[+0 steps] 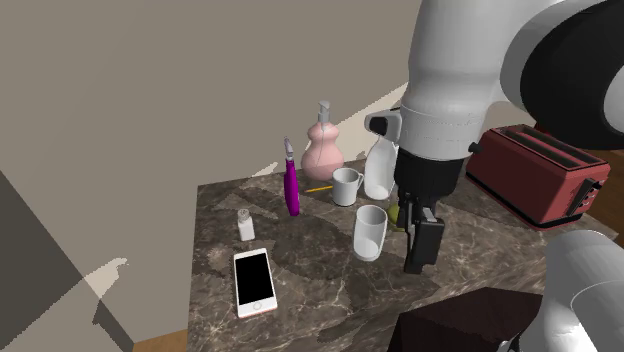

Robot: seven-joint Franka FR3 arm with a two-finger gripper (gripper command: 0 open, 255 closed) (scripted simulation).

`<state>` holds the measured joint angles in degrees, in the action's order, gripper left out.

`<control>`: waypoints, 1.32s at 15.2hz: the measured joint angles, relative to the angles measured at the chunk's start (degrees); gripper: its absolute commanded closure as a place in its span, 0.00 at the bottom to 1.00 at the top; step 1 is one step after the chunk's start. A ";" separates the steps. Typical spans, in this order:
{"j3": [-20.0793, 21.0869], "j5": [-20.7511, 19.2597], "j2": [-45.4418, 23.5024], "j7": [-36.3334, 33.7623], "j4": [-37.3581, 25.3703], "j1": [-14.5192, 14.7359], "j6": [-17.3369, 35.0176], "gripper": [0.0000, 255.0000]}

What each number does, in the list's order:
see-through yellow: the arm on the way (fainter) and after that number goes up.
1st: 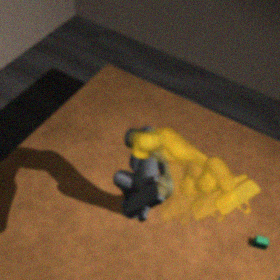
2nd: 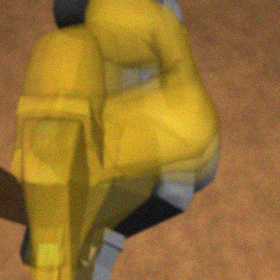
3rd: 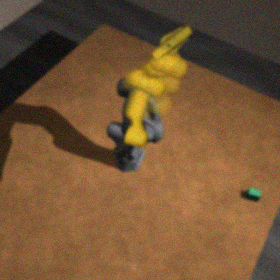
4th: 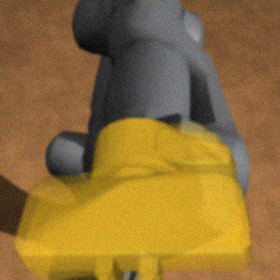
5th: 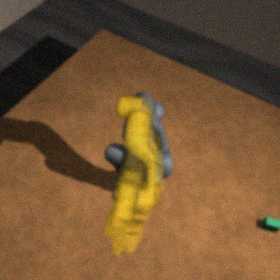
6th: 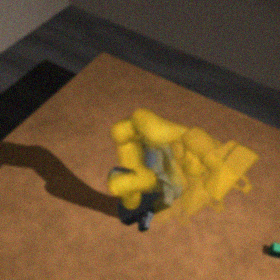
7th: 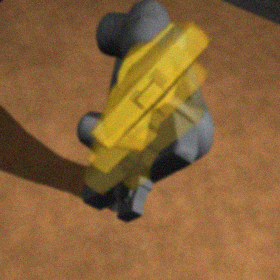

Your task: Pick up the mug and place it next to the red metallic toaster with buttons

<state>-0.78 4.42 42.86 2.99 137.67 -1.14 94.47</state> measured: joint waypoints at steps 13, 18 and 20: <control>-9.61 -8.02 -10.37 10.48 1.65 -5.43 12.00 0.00; -13.93 -10.28 -17.38 15.00 -0.37 -7.34 17.46 0.00; -15.66 -10.79 -20.46 16.91 -1.88 -7.99 19.26 0.00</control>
<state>-16.45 -6.38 22.40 19.90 135.79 -9.13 113.73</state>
